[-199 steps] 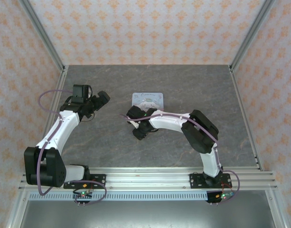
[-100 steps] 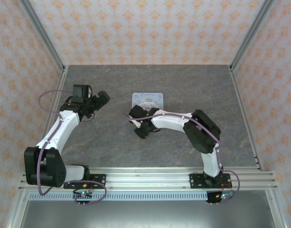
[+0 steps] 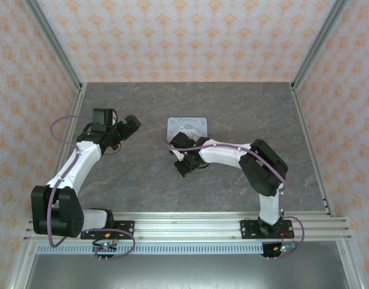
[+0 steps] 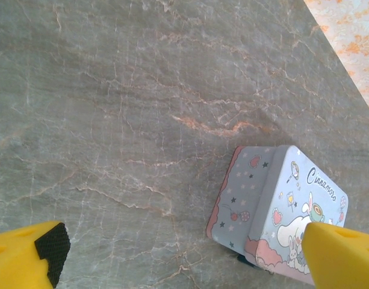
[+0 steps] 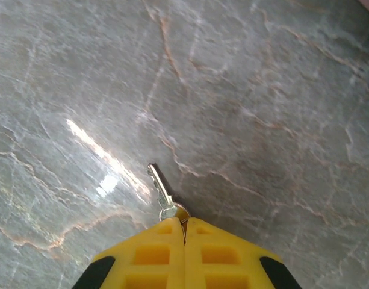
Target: Unlock the padlock with the key
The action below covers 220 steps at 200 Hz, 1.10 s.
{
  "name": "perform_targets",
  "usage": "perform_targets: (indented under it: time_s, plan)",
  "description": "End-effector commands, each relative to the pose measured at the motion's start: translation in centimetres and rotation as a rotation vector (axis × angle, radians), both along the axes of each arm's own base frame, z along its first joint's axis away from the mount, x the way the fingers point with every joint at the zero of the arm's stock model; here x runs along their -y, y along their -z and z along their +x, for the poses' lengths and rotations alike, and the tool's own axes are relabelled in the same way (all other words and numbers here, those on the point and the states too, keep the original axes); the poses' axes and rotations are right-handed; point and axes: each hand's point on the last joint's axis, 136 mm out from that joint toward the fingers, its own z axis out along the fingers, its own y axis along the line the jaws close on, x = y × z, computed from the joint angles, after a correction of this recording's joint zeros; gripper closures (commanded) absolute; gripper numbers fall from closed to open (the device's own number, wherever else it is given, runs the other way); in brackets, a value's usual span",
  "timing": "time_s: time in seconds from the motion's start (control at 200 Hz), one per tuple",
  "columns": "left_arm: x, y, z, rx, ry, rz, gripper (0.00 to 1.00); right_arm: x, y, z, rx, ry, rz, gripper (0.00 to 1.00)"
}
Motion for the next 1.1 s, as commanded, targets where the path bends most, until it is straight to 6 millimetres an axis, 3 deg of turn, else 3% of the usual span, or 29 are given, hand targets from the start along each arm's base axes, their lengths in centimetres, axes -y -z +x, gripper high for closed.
perform_targets:
  time_s: [0.0, 0.19, 0.555, 0.856, 1.096]
  plan:
    - [0.7, 0.1, 0.1, 0.028, 0.009, -0.059, 0.00, 0.8, -0.6, -0.3, -0.028, 0.042, 0.017, 1.00]
    - [2.3, 1.3, -0.5, 0.017, 0.047, -0.080, 0.00, 0.4, -1.3, -0.2, -0.024, 0.061, 0.057, 1.00]
    - [6.2, 2.9, -1.1, -0.006, 0.123, -0.071, 0.00, 0.3, -0.7, -0.9, -0.057, 0.083, 0.087, 1.00]
    - [8.2, 4.5, -1.9, -0.023, 0.150, -0.103, 0.00, -0.6, -3.0, -0.4, -0.034, 0.130, 0.174, 1.00]
    - [9.7, 5.1, -2.4, -0.018, 0.181, -0.146, 0.12, -1.0, -5.2, 0.8, -0.012, 0.187, 0.238, 1.00]
